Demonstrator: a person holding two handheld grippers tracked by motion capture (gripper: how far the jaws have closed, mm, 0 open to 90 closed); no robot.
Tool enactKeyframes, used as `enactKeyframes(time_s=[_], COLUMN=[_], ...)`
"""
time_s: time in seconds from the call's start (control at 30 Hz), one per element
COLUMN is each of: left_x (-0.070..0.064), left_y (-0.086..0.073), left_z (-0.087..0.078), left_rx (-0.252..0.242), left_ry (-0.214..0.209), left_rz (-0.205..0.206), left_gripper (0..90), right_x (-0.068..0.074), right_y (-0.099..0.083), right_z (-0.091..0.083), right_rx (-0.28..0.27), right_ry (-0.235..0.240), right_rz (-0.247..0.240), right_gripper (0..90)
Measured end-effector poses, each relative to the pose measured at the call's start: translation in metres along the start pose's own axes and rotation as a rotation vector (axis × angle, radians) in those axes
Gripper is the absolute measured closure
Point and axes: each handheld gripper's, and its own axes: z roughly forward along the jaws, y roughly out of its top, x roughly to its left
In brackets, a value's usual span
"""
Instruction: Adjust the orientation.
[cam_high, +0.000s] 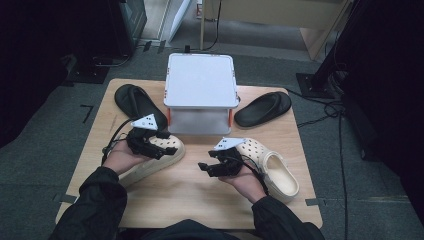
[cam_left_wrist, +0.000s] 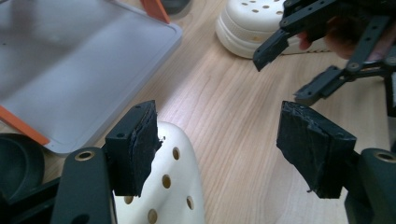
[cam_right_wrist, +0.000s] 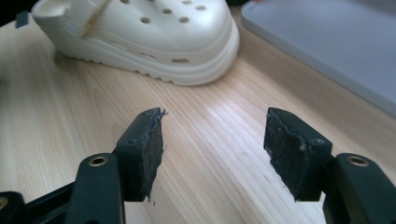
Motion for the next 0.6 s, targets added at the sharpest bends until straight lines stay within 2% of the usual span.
enactKeyframes(time_s=[0.1, 0.2, 0.33, 0.6], left_x=[0.001, 0.002, 0.004, 0.007], left_y=[0.000, -0.002, -0.006, -0.017], left_z=[0.000, -0.001, -0.008, -0.025], left_rx=[0.003, -0.004, -0.020, -0.040], left_ry=[-0.010, -0.008, 0.007, 0.051], left_rz=[-0.006, -0.016, -0.027, -0.053], left_gripper=[31.3, 31.7, 31.7, 32.0], right_x=[0.000, -0.002, -0.008, -0.011], right_y=[0.000, -0.001, 0.001, 0.007], right_z=[0.001, 0.000, -0.004, 0.001], right_rx=[0.007, 0.010, -0.006, -0.005], right_ry=[0.000, -0.002, -0.007, 0.007], right_rz=[-0.012, -0.001, 0.016, 0.013], right_gripper=[37.8, 37.8, 37.9, 37.9])
